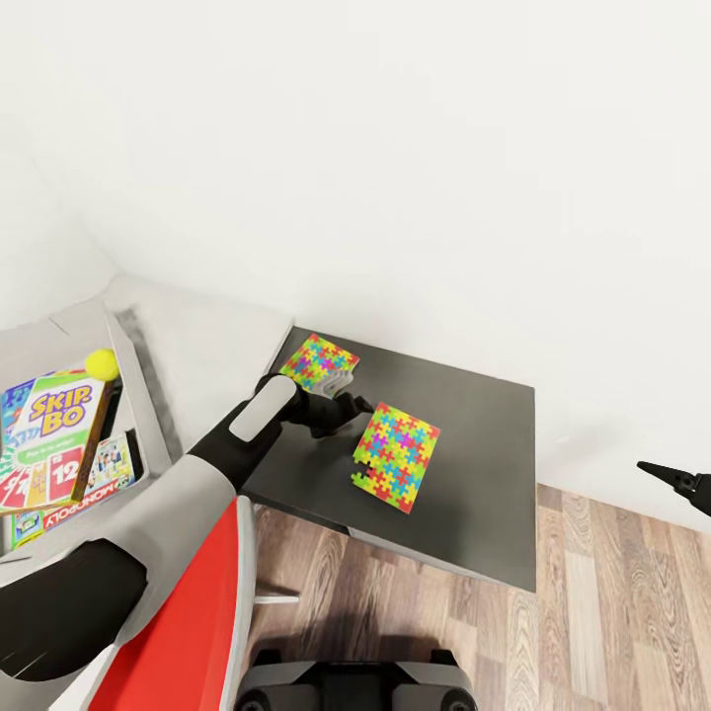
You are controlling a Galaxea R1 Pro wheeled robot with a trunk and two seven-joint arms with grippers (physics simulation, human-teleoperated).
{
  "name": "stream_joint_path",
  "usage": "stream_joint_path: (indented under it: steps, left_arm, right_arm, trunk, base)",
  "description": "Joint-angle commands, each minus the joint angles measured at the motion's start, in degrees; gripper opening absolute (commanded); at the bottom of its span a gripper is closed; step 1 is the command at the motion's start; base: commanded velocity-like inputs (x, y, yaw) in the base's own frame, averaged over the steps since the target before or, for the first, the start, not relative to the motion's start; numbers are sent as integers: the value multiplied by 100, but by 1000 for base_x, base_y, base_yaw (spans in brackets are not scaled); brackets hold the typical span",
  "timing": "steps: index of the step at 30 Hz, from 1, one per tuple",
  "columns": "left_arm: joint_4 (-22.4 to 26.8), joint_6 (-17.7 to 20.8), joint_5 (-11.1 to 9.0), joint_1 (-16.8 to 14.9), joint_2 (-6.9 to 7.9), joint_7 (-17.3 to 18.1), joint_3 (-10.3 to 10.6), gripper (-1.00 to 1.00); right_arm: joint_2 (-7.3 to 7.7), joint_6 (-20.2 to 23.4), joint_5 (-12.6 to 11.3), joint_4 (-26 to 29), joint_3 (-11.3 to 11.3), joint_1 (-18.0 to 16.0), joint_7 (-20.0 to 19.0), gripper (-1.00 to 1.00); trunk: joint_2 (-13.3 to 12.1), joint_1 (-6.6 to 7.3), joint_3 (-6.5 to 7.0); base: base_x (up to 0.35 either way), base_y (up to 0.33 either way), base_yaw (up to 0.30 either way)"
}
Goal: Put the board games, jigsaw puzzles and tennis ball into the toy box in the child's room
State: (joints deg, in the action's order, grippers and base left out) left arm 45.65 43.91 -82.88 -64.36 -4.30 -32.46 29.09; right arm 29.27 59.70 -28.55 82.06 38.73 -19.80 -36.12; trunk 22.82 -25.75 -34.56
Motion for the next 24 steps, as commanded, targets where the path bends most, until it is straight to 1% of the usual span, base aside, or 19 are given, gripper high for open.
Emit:
stream_joint_path:
  steps: [1, 5, 9, 24]
  left_arm:
    - [5, -5, -60, -5, -1, -56, 9, 100]
    - [5, -5, -61, -5, -4, -54, 9, 100]
    - [5, -5, -61, -6, -10, -51, 9, 100]
    - [57, -30, -66, 40, -8, -22, 2, 100]
  right_arm:
    - [0, 30, 34, 1, 9, -6, -43, 100]
    - [3, 30, 34, 2, 10, -6, -42, 100]
    - [7, 30, 34, 2, 11, -6, -43, 100]
    - [15, 30, 34, 3, 12, -6, -40, 100]
  trunk:
    - [10, -3, -9]
    - [10, -3, -13]
    - [10, -3, -15]
    - [10, -3, -17]
  base:
    - [0, 0, 0]
    - [0, 0, -16]
    - [0, 0, -99]
    - [0, 0, -201]
